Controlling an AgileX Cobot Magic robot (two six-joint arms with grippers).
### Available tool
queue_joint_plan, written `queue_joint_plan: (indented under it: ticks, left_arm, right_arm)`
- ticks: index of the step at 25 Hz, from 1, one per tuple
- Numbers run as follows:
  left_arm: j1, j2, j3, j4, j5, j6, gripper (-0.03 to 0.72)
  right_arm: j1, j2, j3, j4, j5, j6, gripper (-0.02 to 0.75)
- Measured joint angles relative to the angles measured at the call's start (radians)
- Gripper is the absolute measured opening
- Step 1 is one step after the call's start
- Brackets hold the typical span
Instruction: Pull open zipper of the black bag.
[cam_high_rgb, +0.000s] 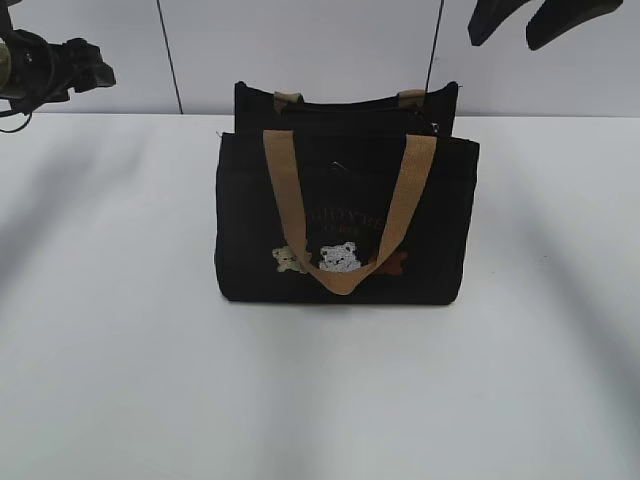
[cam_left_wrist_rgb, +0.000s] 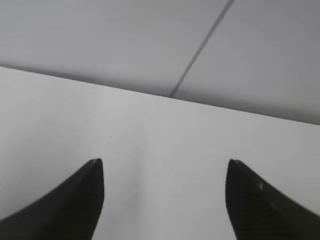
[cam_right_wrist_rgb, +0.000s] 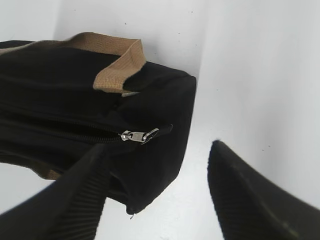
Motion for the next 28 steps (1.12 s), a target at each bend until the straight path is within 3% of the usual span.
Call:
queue_joint_plan:
  ticks: [3,6,8,14,21,28]
  left_arm:
    - [0.001,-0.008,0.000,0.001,-0.089,0.018,0.566]
    - [0.006,-0.035,0.000,0.005,-0.181,0.194,0.566]
    - [0.003,-0.063,0.000,0.005,-0.168,0.230,0.566]
    - [0.018,-0.126,0.000,0.004,0.027,0.102,0.566]
    - [0.054,-0.126,0.007,0.004,0.032,0.086,0.566]
    - [0.054,-0.126,0.007,0.004,-0.002,0.084,0.563]
  right_arm:
    - [0.000,-0.005,0.000,0.000,0.000,-0.006,0.470]
    - [0.000,-0.024,0.000,0.000,0.000,-0.020,0.470]
    - [0.000,-0.042,0.000,-0.004,0.000,-0.042,0.470]
    - [-0.049,-0.066,0.000,-0.023,0.001,-0.046,0.470]
    - [-0.170,-0.097,0.015,-0.045,0.001,-0.139,0.470]
    - [-0.173,-0.331,0.258,-0.049,0.001,-0.186,0.470]
